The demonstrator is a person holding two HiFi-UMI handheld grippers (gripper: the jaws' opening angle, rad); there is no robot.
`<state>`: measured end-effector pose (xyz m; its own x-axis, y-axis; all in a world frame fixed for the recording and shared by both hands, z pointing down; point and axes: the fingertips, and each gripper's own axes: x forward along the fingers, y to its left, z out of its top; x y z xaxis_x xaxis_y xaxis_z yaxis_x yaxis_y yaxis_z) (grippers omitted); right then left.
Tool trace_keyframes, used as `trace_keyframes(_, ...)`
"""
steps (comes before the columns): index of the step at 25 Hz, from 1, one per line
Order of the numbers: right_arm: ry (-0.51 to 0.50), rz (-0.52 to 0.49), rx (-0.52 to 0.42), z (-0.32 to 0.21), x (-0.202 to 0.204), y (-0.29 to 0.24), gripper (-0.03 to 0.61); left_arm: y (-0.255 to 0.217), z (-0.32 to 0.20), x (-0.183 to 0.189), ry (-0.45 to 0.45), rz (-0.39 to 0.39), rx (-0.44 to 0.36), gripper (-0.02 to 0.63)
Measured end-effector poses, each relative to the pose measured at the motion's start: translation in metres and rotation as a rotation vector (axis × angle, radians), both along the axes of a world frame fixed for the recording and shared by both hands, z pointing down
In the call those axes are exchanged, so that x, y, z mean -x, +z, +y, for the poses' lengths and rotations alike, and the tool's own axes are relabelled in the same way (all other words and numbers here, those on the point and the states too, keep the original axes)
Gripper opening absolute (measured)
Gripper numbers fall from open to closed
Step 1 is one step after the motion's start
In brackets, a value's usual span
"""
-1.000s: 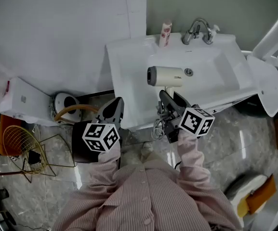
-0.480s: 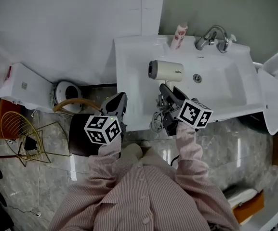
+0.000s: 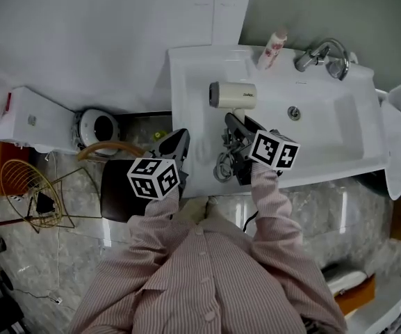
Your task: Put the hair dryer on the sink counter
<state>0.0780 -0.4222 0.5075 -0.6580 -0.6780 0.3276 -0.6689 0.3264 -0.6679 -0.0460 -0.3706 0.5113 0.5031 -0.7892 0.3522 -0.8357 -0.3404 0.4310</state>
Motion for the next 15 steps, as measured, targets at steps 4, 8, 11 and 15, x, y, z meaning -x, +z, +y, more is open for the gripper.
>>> trace_keyframes(4, -0.028, 0.061, 0.036, -0.017, 0.012, 0.023, 0.17, 0.017, -0.012, 0.0, 0.012, 0.008, 0.043, -0.002)
trace_keyframes(8, -0.061, 0.108, 0.073, -0.025, 0.021, 0.044, 0.17, 0.028, -0.021, -0.004, 0.031, 0.013, 0.072, -0.003)
trace_keyframes(11, -0.08, 0.125, 0.098, -0.027, 0.025, 0.057, 0.17, 0.034, -0.024, -0.008, 0.043, 0.014, 0.089, -0.002)
trace_keyframes(15, -0.101, 0.17, 0.11, -0.033, 0.027, 0.062, 0.17, 0.039, -0.029, -0.011, 0.053, 0.013, 0.105, -0.003)
